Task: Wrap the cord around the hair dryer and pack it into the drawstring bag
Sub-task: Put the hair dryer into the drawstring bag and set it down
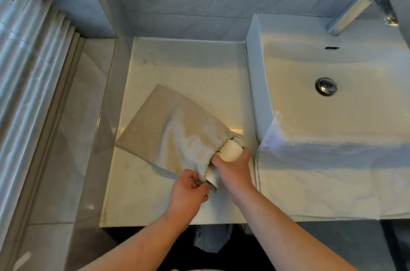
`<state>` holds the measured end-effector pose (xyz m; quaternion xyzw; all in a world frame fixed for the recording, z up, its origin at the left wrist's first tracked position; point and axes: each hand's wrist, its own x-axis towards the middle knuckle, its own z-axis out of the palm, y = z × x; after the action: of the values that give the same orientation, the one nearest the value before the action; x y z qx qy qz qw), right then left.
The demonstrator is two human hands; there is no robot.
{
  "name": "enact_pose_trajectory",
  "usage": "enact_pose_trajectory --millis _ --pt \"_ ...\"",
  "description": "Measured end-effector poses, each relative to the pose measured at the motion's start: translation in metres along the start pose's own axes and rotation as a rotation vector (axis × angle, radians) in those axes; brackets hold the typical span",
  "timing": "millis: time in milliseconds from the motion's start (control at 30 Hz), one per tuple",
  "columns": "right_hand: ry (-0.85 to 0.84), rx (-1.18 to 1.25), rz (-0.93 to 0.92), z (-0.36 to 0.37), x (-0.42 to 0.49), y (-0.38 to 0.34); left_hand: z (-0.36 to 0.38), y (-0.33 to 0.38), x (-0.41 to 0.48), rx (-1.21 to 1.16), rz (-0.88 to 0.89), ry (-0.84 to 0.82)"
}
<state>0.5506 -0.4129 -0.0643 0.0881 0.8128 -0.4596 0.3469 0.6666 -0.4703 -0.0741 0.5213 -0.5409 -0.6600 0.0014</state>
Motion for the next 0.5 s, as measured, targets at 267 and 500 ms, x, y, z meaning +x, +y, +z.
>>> enact_pose_trajectory --millis 267,500 --pt "-0.092 0.086 -0.015 0.004 0.001 -0.004 -0.008 0.000 0.009 0.149 0.036 0.000" --pt "-0.268 -0.382 -0.173 -0.020 0.017 -0.013 -0.026 0.006 0.016 0.199 0.087 0.061"
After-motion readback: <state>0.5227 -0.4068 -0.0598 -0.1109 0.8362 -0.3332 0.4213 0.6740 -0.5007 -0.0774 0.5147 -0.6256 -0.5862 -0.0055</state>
